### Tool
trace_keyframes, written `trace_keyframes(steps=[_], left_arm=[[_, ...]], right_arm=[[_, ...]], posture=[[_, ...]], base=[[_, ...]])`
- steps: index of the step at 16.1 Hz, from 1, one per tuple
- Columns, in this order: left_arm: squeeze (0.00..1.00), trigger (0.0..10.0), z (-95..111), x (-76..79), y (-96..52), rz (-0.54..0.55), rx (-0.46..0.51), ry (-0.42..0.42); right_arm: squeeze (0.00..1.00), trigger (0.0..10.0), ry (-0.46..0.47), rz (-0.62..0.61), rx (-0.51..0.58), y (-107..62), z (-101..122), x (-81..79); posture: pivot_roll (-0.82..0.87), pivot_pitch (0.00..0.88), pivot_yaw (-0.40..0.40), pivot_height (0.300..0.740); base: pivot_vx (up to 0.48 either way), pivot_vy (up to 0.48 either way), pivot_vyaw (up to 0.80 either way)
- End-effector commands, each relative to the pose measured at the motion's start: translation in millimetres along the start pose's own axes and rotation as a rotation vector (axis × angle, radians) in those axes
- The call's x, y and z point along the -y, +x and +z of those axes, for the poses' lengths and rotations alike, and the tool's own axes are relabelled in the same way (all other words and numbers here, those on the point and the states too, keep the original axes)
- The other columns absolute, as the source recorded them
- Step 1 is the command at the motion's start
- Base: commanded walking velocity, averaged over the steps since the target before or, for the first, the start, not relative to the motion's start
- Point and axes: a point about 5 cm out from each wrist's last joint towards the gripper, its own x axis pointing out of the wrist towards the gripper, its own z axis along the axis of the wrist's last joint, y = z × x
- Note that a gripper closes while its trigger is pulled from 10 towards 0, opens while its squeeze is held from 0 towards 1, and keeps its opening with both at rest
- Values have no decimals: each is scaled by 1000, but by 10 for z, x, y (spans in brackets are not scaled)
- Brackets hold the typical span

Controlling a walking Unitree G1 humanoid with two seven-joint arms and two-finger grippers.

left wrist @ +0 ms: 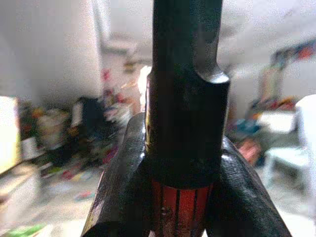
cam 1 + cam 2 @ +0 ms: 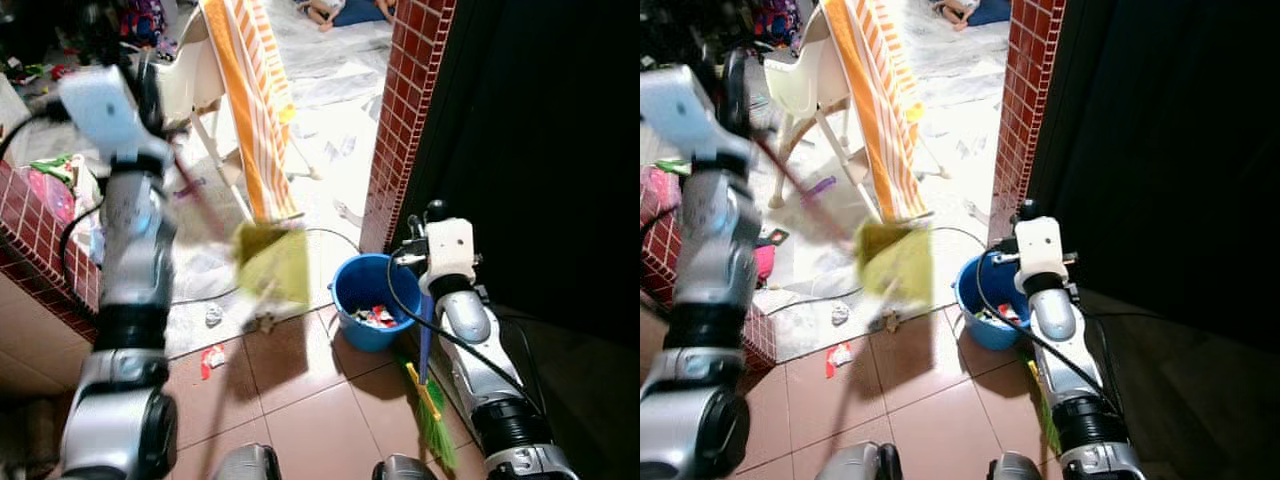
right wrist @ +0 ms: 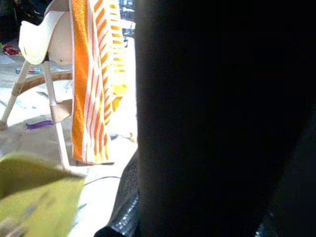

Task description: Sweep floor

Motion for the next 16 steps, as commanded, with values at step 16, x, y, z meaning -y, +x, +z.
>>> trace_keyframes(steps=[16], left_arm=[[0, 10000, -1005, 671, -1151, -549, -277, 180]], right_arm=[[0, 10000, 2, 58, -7, 11, -19, -96]], posture=[[-100, 0, 35, 740]], base=[[0, 0, 0]])
